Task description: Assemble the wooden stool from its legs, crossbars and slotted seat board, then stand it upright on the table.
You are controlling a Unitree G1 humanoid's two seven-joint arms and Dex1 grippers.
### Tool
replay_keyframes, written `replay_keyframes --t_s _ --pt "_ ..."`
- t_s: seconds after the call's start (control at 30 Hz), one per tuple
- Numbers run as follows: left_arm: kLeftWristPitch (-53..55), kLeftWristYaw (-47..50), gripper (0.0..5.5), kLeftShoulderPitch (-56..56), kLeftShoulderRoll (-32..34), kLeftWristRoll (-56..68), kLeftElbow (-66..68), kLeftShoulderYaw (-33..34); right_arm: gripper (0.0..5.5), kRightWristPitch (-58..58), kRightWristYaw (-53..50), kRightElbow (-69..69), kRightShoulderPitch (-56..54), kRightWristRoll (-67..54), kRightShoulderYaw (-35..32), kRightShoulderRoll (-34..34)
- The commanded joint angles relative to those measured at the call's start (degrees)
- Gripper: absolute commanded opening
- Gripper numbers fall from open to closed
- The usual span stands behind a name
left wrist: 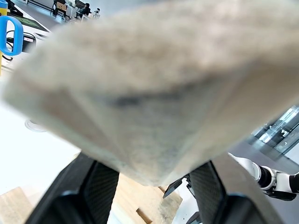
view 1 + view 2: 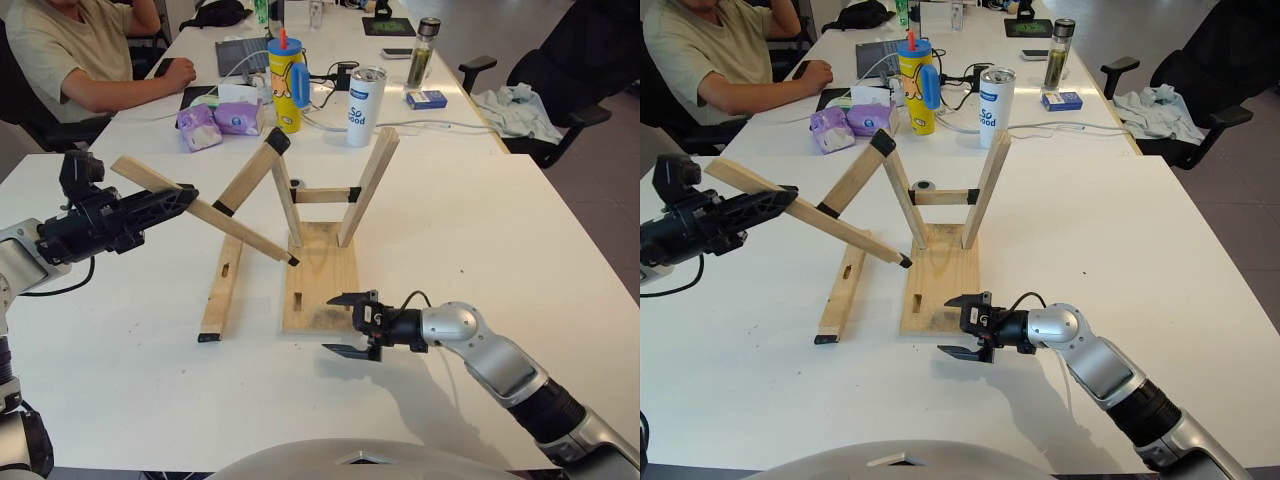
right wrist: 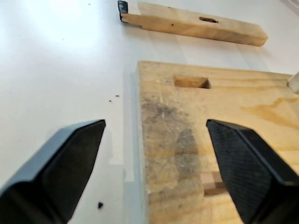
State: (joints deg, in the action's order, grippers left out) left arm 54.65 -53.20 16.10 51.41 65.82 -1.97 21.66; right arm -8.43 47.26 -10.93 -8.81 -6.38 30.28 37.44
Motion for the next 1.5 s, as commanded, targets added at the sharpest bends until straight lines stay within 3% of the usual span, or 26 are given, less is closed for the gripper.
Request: replay_keyframes --t_s 0.03,0.47,0.93,1.23,1.5 --pt "-0.92 -1.54 2.06 0.26 -0.49 -1.89 -3.66 -1.04 4.01 3.12 -0.28 5.38 -2.24 4.53 -0.55 -1.66" --pt "-9.69 -5.23 2.06 0.28 -4.85 -15.12 -9.76 -12.48 4.01 7.60 4.57 11.79 -5.23 7.79 -3.44 -1.98" --pt "-15.76 -19.40 2.06 10.60 1.02 -28.50 1.23 -21.34 4.01 5.22 6.11 12.05 -4.40 9.29 -2.81 -3.33" --pt "-19.62 -25.43 2.06 14.06 1.42 -37.14 -2.22 -31.27 4.01 3.44 6.14 10.70 -3.96 9.66 -2.37 -4.09" --pt "-22.25 -27.84 2.06 19.47 1.30 -42.15 -1.39 -35.79 4.01 1.82 6.22 9.27 -3.48 10.02 -2.10 -4.26"
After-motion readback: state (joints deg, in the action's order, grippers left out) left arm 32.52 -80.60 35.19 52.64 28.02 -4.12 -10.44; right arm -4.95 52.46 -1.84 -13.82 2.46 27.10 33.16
